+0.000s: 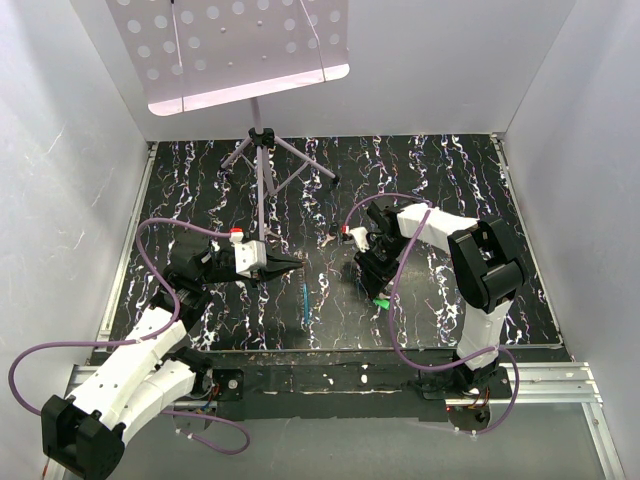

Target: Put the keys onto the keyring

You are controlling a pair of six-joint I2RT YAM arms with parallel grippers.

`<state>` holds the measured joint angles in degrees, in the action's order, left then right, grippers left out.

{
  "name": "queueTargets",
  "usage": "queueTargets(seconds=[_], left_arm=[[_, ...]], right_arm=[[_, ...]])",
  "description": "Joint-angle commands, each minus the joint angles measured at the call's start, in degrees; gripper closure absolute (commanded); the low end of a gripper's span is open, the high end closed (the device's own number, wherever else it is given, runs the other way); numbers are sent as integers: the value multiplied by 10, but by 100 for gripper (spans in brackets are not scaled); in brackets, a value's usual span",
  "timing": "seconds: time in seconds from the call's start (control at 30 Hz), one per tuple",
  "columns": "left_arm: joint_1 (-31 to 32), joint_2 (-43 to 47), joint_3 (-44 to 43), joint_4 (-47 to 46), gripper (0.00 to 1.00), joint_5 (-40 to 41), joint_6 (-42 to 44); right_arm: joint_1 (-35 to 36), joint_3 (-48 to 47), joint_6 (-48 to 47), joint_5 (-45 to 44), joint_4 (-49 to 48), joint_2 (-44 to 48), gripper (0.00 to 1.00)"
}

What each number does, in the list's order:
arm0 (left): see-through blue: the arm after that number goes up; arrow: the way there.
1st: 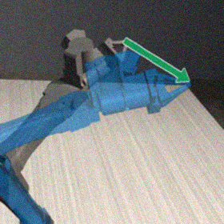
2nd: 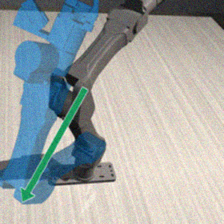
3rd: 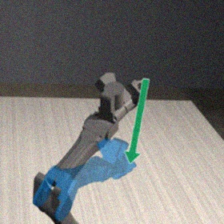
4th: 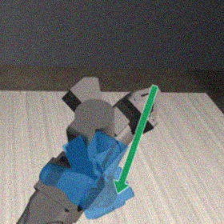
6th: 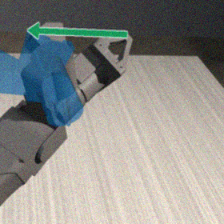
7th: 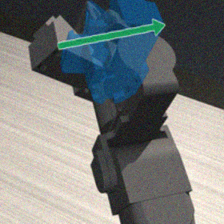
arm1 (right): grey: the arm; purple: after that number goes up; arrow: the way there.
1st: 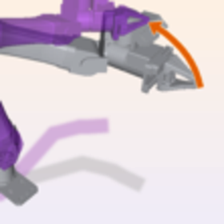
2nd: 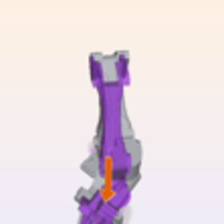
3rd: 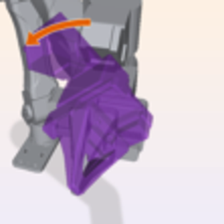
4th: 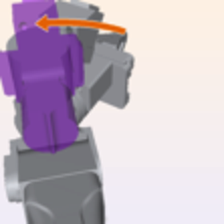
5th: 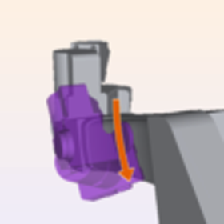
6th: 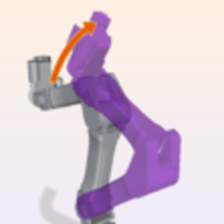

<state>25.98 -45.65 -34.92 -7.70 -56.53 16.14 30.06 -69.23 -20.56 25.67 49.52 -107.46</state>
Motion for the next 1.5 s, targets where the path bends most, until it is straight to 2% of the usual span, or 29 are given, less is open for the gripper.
queueTargets(seconds=[0.0,0.97,1.47], left_arm=[[-3,9,-16,-6,100,-5,8],[-3,13,-16,-3,100,-5,10],[-3,13,-16,-2,100,-5,12]], right_arm=[[6,-18,-10,-3,13,1,73],[16,-21,-24,-13,21,-5,75],[18,-25,-28,-15,24,-13,83]])
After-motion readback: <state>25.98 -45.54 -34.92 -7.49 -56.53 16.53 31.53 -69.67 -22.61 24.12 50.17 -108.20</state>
